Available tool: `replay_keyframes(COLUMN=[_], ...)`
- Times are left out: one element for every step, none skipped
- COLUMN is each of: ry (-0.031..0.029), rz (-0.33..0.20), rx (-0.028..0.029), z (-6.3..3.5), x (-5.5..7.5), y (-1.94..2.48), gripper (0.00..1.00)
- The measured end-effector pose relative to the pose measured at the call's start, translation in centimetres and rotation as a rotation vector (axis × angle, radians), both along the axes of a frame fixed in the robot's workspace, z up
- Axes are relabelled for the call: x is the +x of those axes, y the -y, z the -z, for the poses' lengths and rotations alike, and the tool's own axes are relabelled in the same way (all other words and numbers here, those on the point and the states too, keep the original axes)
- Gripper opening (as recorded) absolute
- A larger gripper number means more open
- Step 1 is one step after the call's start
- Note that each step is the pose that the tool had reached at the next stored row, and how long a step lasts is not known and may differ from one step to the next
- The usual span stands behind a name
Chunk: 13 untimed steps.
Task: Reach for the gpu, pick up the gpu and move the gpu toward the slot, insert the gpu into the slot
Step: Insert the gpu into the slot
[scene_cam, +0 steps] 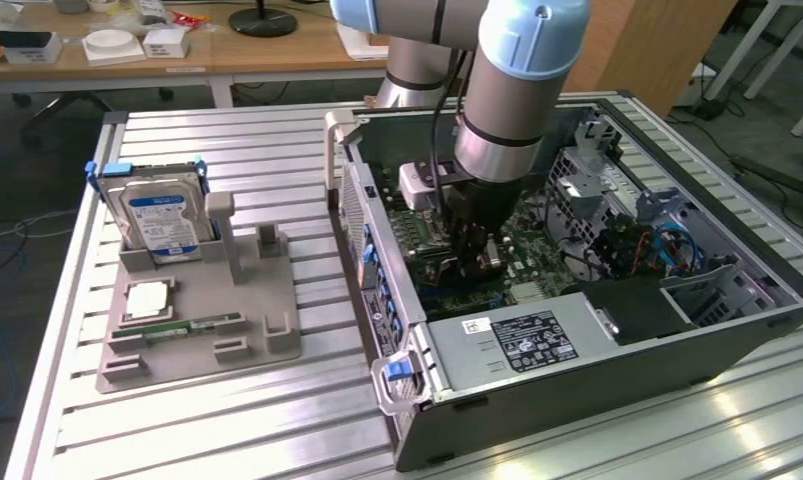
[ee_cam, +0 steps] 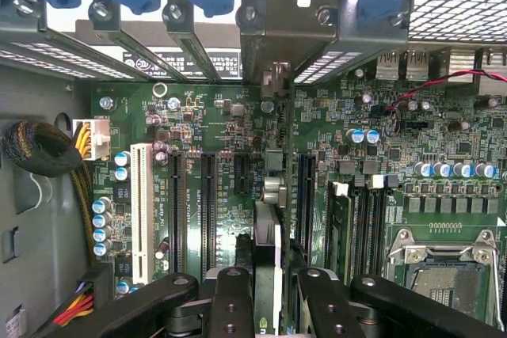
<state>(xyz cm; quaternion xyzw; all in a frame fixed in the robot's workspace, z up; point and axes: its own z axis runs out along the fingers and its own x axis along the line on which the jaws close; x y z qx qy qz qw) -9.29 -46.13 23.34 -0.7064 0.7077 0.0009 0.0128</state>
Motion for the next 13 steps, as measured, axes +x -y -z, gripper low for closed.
replay_keyframes(ry=[0.0004, 0.0011, 0.0016, 0.0017, 0.0011, 0.0000, 0.0009, 0.0000, -0.0002, 0.0004, 0.0003, 0.0007, 0.0009], rz=[0.000, 0.000, 0.000, 0.000, 0.000, 0.000, 0.000, 0.000, 0.000, 0.000, 0.000, -0.001, -0.001], rx=[-0.0002, -0.0005, -0.0007, -0.0008, -0.0006, -0.0001, -0.0006, -0.0001, 0.0000, -0.0003, -0.0006, -0.0008, -0.0004], z=[0.00, 0.00, 0.00, 0.00, 0.00, 0.00, 0.00, 0.00, 0.00, 0.00, 0.06, 0.22, 0.25], x=[-0.03, -0.06, -0.08, -0.08, -0.09, -0.11, -0.12, -0.12, -0.13, -0.12, -0.13, -0.12, -0.11], y=[0.00, 0.00, 0.01, 0.01, 0.01, 0.00, 0.01, 0.00, 0.00, 0.00, 0.01, 0.02, 0.02], gripper=[0.26, 0.26, 0.26, 0.26, 0.26, 0.26, 0.26, 0.26, 0.26, 0.26, 0.26, 0.26, 0.26])
